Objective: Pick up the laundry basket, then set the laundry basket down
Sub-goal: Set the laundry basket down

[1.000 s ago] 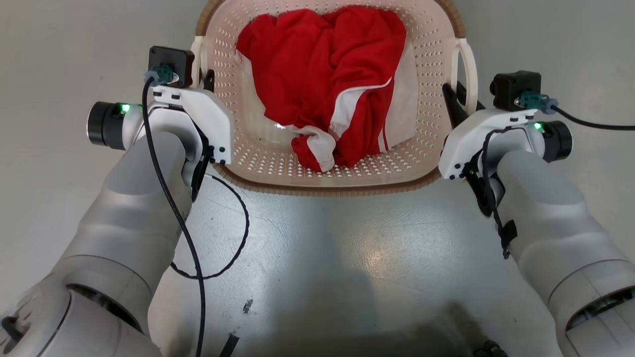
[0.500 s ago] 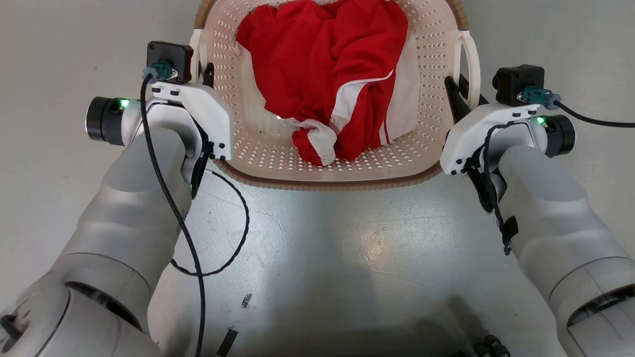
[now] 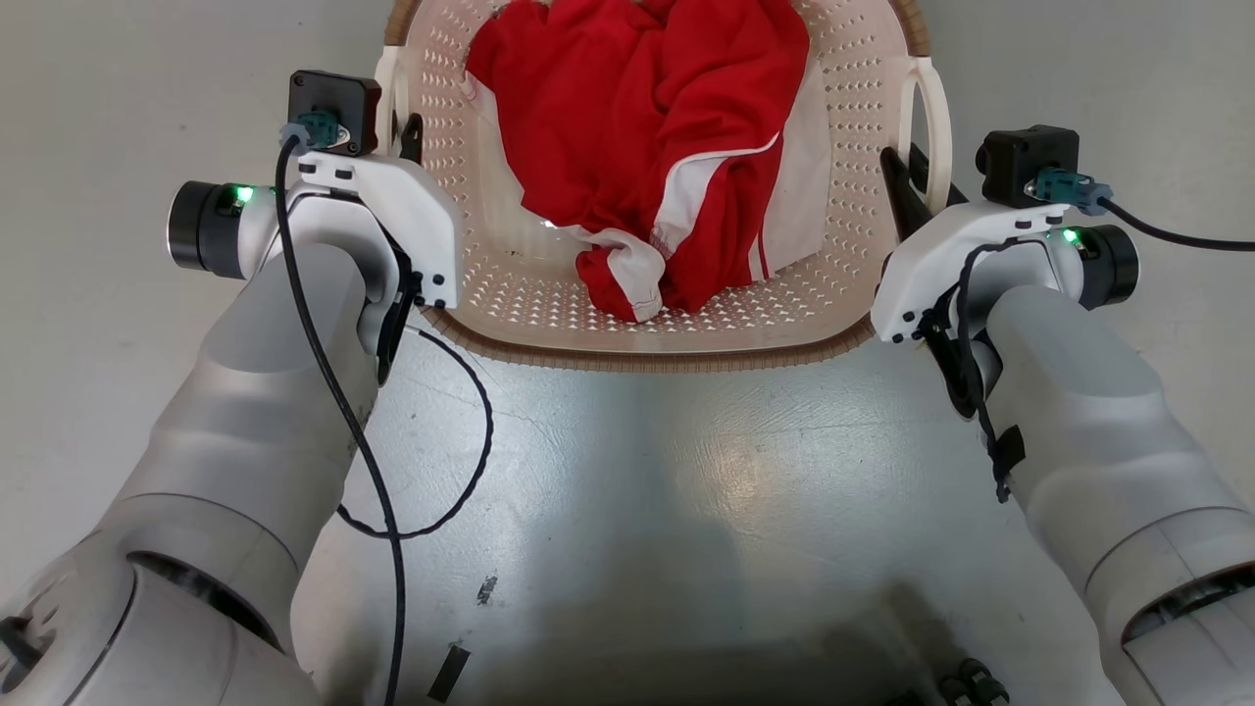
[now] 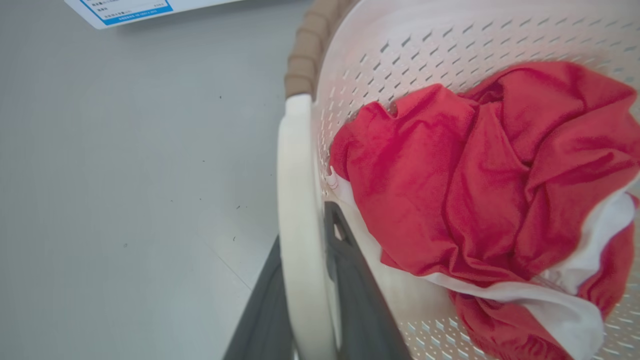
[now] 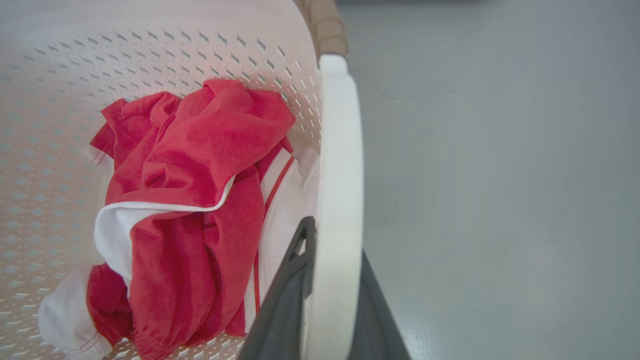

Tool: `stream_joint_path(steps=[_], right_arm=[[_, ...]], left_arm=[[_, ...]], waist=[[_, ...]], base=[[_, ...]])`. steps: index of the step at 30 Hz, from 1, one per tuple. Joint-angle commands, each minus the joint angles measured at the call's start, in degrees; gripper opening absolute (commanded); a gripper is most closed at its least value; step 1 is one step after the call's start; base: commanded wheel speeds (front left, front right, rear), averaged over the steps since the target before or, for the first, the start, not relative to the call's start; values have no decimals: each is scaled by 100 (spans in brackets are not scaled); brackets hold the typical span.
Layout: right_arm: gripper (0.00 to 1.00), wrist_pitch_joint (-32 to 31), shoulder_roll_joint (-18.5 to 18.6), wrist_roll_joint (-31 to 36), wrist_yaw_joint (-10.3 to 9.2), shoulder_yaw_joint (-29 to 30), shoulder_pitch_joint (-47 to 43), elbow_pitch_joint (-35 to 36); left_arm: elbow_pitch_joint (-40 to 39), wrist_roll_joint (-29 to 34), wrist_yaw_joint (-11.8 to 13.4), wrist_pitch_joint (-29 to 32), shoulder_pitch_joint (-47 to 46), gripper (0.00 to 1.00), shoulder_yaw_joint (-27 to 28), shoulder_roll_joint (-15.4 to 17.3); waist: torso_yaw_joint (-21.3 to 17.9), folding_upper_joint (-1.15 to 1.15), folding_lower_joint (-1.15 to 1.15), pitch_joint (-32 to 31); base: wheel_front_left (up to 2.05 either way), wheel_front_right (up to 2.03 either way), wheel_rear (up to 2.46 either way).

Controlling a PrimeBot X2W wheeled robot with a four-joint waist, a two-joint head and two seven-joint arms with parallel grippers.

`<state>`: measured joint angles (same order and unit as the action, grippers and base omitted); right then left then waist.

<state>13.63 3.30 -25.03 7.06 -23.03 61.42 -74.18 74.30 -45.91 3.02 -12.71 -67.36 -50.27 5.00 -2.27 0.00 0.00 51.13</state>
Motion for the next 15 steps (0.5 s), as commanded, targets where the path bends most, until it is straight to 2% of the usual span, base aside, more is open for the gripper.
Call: stream_joint_path(steps=[1, 15], right_arm=[[0, 28, -42, 140, 43, -79, -203, 22], [0, 42, -42, 446, 43, 214, -165, 22]], left_arm=[[-36, -16, 87, -130, -198, 0, 50, 251], [-35, -95, 109, -60, -173, 0, 36, 217]], waist=[[2, 0, 0, 7], [30, 0, 0, 78]], base=[[0, 0, 0], [0, 0, 0]])
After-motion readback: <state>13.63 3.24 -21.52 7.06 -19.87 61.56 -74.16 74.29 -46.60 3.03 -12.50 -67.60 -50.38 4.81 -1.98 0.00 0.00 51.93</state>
